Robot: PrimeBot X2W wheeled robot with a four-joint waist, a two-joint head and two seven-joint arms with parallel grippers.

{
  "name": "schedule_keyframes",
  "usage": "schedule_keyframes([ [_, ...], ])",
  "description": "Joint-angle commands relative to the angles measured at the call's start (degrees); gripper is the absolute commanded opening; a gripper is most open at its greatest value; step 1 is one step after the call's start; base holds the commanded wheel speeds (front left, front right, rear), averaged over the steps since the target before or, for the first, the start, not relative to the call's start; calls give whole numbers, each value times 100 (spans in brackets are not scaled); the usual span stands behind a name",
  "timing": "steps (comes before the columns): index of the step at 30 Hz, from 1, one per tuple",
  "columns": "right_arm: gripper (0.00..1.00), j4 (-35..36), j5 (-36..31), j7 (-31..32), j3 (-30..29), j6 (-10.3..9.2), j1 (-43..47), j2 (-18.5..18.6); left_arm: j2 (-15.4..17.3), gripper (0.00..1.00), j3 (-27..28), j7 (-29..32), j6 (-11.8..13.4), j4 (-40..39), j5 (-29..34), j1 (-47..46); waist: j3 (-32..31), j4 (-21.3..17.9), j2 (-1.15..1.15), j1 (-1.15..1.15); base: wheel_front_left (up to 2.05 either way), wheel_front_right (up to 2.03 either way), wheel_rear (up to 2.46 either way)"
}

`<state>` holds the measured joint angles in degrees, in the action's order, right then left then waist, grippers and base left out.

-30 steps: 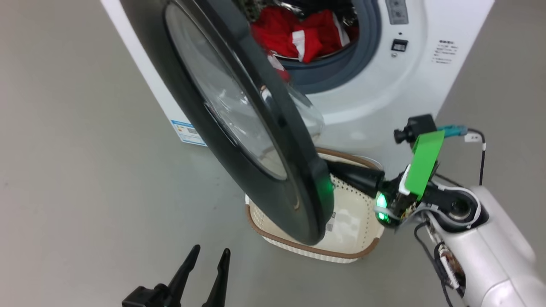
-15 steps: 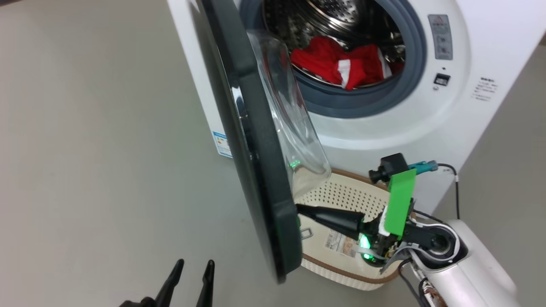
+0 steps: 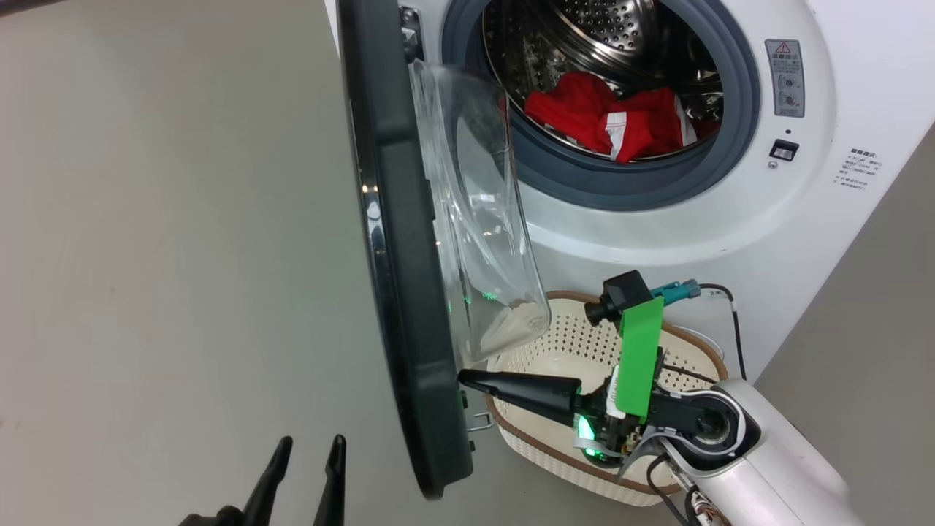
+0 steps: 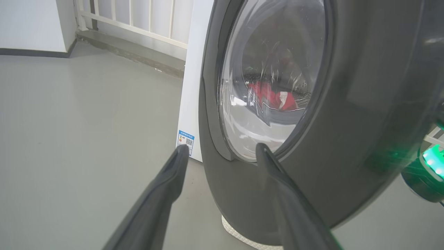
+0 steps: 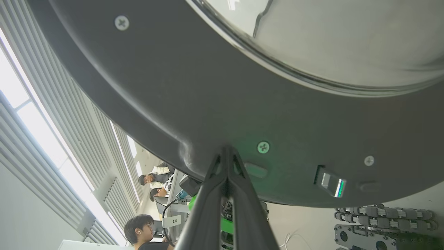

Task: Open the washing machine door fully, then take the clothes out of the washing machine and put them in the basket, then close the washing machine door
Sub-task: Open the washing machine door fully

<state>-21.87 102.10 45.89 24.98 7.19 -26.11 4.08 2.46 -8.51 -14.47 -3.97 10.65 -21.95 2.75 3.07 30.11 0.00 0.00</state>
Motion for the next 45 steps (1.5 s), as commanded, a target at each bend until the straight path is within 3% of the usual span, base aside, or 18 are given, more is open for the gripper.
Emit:
schedule_keyframes([
  [1, 0, 156, 93, -64, 147, 30, -227, -119, 42, 100, 238, -52, 56, -180, -9, -11, 11, 8, 0, 0, 0, 0, 0],
  [12, 0, 67, -26, -299, 183, 30, -257, -120, 42, 100, 311, -52, 49, -198, 4, 22, 1, -5, 0, 0, 0, 0, 0],
  [13, 4, 60, -54, -317, 170, 30, -239, -120, 42, 100, 314, -52, 48, -193, 10, 23, -5, -8, 0, 0, 0, 0, 0],
  [15, 19, 56, -113, -345, 137, 30, -189, -120, 42, 100, 319, -52, 41, -181, 22, 27, -25, -18, 0, 0, 0, 0, 0],
  [17, 29, 36, -170, -380, 89, 30, -128, -120, 42, 100, 320, -52, 31, -166, 33, 30, -49, -28, 0, 0, 0, 0, 0],
  [20, 58, 10, -239, -434, 8, 30, -39, -120, 42, 100, 315, -52, 15, -143, 47, 33, -77, -41, 0, 0, 0, 0, 0],
  [23, 95, -1, -319, -491, -83, 30, 67, -120, 42, 100, 317, -52, 0, -122, 62, 35, -98, -53, 0, 0, 0, 0, 0],
  [24, 100, -6, -353, -512, -111, 30, 108, -120, 42, 100, 319, -52, -3, -115, 66, 35, -105, -57, 0, 0, 0, 0, 0],
  [45, 100, -60, -1064, -1502, -789, 30, 1411, -56, 42, 100, 360, -52, -100, -4, 210, 147, -330, -157, 0, 0, 0, 0, 0],
])
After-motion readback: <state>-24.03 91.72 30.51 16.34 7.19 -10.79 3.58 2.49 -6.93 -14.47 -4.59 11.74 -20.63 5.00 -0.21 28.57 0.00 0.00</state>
